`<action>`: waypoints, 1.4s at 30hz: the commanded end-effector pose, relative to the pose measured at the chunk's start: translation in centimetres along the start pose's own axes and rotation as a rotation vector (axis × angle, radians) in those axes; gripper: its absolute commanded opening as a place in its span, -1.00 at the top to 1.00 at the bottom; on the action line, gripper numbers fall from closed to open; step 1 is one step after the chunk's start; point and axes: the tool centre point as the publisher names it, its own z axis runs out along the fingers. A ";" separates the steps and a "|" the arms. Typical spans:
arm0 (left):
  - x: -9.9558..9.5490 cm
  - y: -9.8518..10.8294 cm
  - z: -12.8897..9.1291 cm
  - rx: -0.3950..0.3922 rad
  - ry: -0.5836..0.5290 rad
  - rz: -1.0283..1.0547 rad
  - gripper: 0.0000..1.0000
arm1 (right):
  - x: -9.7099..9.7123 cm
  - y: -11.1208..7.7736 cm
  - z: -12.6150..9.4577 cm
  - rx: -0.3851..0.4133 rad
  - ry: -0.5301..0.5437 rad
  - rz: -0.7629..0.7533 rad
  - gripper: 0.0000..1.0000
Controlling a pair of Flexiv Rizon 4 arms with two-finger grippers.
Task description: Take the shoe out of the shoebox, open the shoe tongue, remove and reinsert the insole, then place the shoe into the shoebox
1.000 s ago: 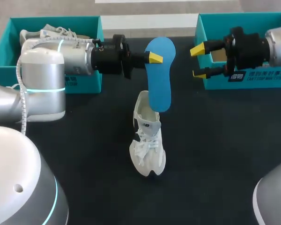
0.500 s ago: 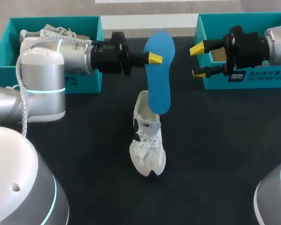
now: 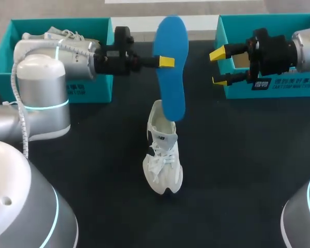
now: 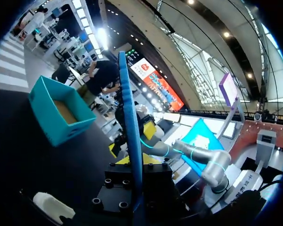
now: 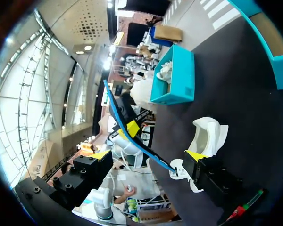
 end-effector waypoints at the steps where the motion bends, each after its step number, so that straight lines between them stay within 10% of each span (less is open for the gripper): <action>1: 0.6 0.0 -0.9 -0.114 -0.127 0.901 1.00 | 0.0 0.1 0.2 0.000 -0.002 0.001 -1.00; 11: 0.1 -0.5 -1.1 -0.065 -0.162 1.282 1.00 | 0.0 0.1 0.2 0.000 -0.002 0.001 -1.00; 42: -1.0 -1.1 -1.3 -0.041 -0.144 1.536 1.00 | 0.0 0.1 0.2 0.000 -0.002 0.001 -1.00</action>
